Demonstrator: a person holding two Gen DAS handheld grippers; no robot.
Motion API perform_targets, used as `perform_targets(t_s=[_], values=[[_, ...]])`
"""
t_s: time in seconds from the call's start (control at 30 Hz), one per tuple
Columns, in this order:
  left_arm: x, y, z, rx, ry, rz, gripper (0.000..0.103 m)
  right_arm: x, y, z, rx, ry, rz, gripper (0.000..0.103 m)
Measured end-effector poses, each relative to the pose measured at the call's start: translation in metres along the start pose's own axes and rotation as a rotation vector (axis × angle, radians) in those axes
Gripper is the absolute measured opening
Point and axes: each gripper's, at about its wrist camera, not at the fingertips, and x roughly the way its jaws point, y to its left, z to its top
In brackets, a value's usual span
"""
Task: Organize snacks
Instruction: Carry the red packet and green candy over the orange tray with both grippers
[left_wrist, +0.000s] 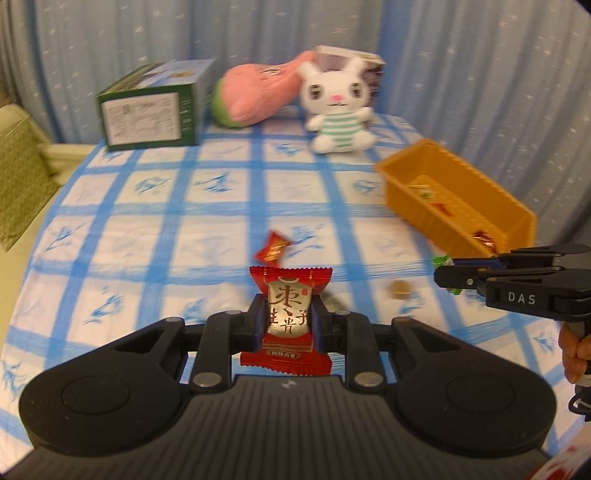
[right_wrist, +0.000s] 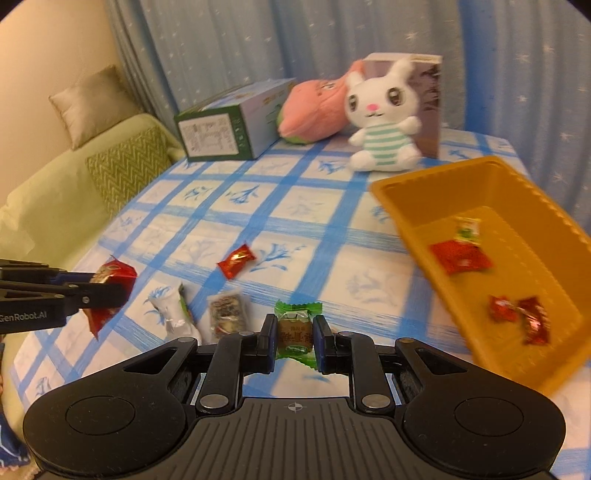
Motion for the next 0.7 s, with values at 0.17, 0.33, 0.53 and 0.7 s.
perform_targets(t_s=[0.17,0.33,0.53,0.7], values=[[0.003,-0.044,0.007,0.054,-0.01,-0.06,0.023,-0.033,-0.028,-0.007,0.038,-0.028,-0.039,0.02],[0.011,-0.088,0.016,0.098,-0.018,-0.117,0.023,-0.063,-0.06,-0.012,0.077,-0.056,-0.083,0.02],[0.023,-0.141,0.034,0.155,-0.035,-0.172,0.023,-0.09,-0.103,-0.011,0.117,-0.091,-0.127,0.02],[0.037,-0.181,0.054,0.192,-0.06,-0.198,0.023,-0.101,-0.136,-0.001,0.132,-0.116,-0.154,0.02]])
